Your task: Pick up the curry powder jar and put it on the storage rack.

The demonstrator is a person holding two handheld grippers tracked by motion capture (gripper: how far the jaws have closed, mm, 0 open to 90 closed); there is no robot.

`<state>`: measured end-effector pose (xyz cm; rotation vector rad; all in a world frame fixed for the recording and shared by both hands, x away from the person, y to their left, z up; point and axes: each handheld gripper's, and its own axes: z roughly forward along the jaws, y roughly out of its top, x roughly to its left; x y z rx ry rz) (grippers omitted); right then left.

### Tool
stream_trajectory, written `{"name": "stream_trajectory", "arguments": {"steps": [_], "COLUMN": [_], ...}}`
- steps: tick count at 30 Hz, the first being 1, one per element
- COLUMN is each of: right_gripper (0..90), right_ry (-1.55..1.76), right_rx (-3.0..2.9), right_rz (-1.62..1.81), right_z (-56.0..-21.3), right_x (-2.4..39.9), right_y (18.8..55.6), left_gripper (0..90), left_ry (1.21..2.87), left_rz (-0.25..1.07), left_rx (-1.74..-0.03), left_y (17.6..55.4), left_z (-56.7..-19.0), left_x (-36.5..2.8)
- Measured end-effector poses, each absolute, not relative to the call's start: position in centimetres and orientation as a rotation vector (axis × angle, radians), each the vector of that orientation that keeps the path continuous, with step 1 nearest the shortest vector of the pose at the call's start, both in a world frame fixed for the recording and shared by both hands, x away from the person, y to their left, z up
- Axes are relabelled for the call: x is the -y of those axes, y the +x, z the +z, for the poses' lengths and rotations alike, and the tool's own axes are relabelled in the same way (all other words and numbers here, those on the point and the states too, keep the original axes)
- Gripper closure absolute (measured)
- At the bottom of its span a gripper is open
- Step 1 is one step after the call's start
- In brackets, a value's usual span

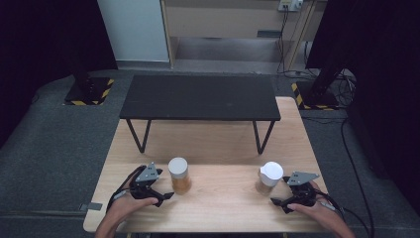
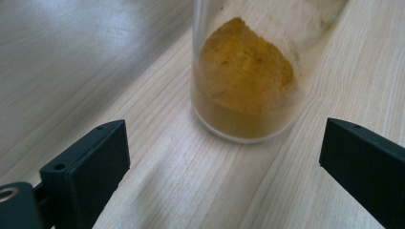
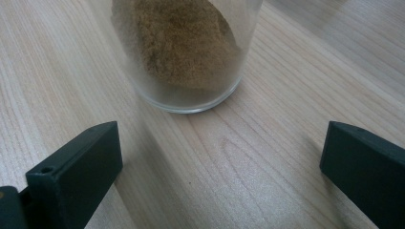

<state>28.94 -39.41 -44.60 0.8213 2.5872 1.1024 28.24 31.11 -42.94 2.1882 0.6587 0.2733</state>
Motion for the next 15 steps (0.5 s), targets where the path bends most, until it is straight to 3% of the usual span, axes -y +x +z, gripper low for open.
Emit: {"name": "stream_trajectory", "arguments": {"steps": [15], "right_gripper": [1.3], "right_ry": [0.830], "right_rx": [-2.583], "right_rz": [1.100], "right_z": [-44.58], "right_x": [39.33], "right_y": [28.83], "left_gripper": [2.1], "left_ry": [2.116], "left_rz": [0.274], "left_rx": [-0.643], "left_y": [28.33], "left_z": [-43.07], "left_x": [-30.56]}}
